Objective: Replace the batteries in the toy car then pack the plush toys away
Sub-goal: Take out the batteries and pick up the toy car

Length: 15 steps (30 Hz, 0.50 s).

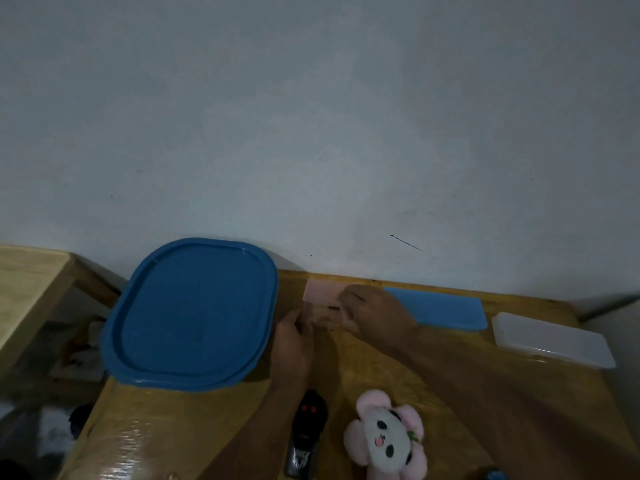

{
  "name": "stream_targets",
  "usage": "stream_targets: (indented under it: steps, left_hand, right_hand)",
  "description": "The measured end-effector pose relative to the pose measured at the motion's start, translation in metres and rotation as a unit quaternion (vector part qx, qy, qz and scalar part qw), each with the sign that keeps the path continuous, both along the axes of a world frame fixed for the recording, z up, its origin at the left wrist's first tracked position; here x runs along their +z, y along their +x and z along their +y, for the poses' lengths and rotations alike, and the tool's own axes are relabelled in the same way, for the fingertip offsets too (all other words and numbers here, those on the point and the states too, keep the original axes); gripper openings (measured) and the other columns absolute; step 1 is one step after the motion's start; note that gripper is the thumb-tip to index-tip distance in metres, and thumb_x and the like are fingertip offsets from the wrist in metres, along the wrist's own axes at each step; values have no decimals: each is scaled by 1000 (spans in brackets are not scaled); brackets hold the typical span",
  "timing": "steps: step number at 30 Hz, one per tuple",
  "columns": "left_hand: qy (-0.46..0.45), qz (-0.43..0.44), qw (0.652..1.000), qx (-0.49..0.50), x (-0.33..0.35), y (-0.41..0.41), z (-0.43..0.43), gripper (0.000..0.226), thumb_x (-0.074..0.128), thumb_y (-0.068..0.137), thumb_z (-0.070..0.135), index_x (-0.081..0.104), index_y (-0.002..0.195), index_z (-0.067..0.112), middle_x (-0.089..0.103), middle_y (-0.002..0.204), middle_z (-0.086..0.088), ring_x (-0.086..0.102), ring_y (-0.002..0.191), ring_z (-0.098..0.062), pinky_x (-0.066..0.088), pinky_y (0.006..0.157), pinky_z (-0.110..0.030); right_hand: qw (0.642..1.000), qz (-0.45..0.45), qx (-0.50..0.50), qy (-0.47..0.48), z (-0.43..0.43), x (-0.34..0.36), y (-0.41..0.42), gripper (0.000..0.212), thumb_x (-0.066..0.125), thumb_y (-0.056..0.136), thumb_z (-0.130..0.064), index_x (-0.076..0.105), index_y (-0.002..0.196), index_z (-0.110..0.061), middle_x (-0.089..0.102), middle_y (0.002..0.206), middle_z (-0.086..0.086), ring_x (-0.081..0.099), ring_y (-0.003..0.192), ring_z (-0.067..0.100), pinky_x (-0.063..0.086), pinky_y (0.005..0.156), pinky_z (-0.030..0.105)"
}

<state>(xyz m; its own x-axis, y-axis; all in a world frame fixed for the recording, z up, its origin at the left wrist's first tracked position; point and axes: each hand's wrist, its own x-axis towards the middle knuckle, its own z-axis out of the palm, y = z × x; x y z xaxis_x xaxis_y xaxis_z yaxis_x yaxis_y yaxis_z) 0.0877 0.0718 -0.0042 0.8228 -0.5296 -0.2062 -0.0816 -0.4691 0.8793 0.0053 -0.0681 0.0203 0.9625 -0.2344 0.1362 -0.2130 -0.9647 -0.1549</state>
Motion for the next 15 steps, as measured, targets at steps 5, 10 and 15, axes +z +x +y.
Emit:
stream_targets:
  steps: [5, 10, 15]
  left_hand:
    - [35, -1, 999, 22, -5, -1, -1, 19, 57, 95, 24, 68, 106, 12, 71, 97, 0, 65, 86, -13, 49, 68, -23]
    - [38, 5, 999, 20, -4, -1, 0, 21, 57, 95, 26, 69, 108, 14, 71, 100, 2, 64, 87, -11, 48, 70, -24]
    - [31, 14, 999, 15, -4, -2, 2, 18, 60, 94, 23, 68, 108, 16, 71, 101, 4, 63, 87, -8, 48, 68, -20]
  right_hand:
    - [985, -97, -131, 63, -11, 14, 3, 18, 64, 86, -15, 70, 99, -3, 53, 90, 12, 57, 70, 24, 53, 57, 33]
    - [947, -103, -258, 160, -9, 15, 16, 31, 55, 95, -20, 57, 124, -8, 61, 110, 16, 60, 97, 30, 49, 82, 39]
    - [917, -109, -286, 255, -3, 10, 11, 35, 53, 95, -13, 43, 128, -9, 60, 119, 15, 59, 104, 26, 48, 82, 32]
